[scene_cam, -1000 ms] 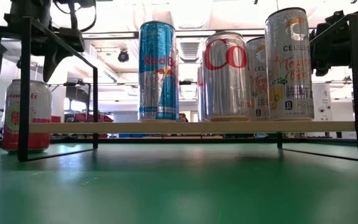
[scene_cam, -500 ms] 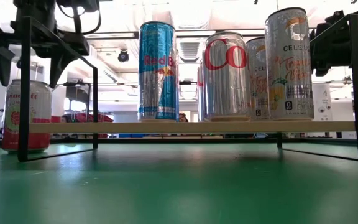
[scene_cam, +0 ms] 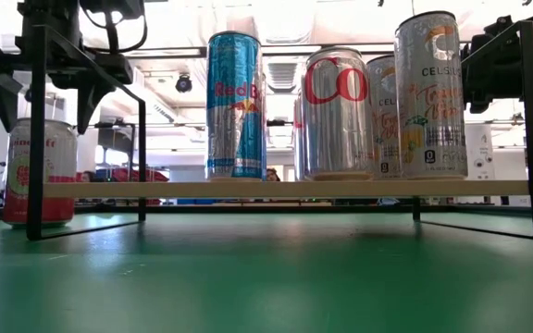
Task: Place canned beverage on shelf
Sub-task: Put the top white-pink soda can on the shelf
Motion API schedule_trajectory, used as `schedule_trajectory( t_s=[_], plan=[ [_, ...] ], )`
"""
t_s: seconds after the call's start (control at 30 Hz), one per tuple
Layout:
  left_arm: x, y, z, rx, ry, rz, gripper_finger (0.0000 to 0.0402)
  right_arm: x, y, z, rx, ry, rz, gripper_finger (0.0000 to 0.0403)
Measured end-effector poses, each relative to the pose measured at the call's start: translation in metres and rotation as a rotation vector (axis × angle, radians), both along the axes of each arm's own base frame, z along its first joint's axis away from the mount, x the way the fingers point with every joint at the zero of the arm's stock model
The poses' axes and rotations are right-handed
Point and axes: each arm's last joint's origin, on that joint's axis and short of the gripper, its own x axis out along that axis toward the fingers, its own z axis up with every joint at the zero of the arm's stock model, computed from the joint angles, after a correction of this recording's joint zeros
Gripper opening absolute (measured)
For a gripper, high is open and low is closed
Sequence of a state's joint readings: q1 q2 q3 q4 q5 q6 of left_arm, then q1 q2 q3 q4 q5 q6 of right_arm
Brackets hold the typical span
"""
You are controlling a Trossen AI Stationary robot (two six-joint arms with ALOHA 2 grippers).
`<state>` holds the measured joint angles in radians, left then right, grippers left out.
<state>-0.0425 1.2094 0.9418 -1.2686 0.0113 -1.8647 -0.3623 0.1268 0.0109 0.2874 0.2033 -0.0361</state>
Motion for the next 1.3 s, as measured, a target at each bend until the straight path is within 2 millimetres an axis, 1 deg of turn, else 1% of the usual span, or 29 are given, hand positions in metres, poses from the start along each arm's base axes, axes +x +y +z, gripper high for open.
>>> schedule_trajectory(
  t_s=[0.33, 0.53, 0.7, 0.87, 0.97, 1.17, 1.3],
  plan=[
    [-0.006, 0.000, -0.001, 0.005, 0.015, -0.014, 0.0339, 0.000, 0.000, 0.000, 0.000, 0.000, 0.000, 0.0368],
    [-0.007, 0.000, 0.003, 0.002, -0.029, -0.021, 0.0339, 0.000, 0.000, 0.000, 0.000, 0.000, 0.000, 0.0368],
    [-0.009, -0.001, -0.006, 0.002, -0.034, -0.027, 0.0339, 0.000, 0.000, 0.000, 0.000, 0.000, 0.000, 0.0368],
    [-0.013, -0.001, -0.016, 0.003, -0.092, -0.033, 0.0338, 0.000, 0.000, 0.000, 0.001, 0.000, 0.000, 0.0368],
    [-0.016, -0.001, -0.016, 0.001, -0.125, -0.028, 0.0326, 0.000, 0.000, 0.000, 0.000, 0.000, 0.000, 0.0368],
    [-0.020, -0.001, -0.015, -0.018, -0.128, 0.013, 0.0285, 0.000, 0.000, 0.000, 0.000, 0.000, 0.000, 0.0368],
    [-0.021, -0.002, -0.015, -0.033, -0.113, 0.016, 0.0285, 0.000, 0.000, 0.000, 0.000, 0.000, 0.000, 0.0368]
  ],
)
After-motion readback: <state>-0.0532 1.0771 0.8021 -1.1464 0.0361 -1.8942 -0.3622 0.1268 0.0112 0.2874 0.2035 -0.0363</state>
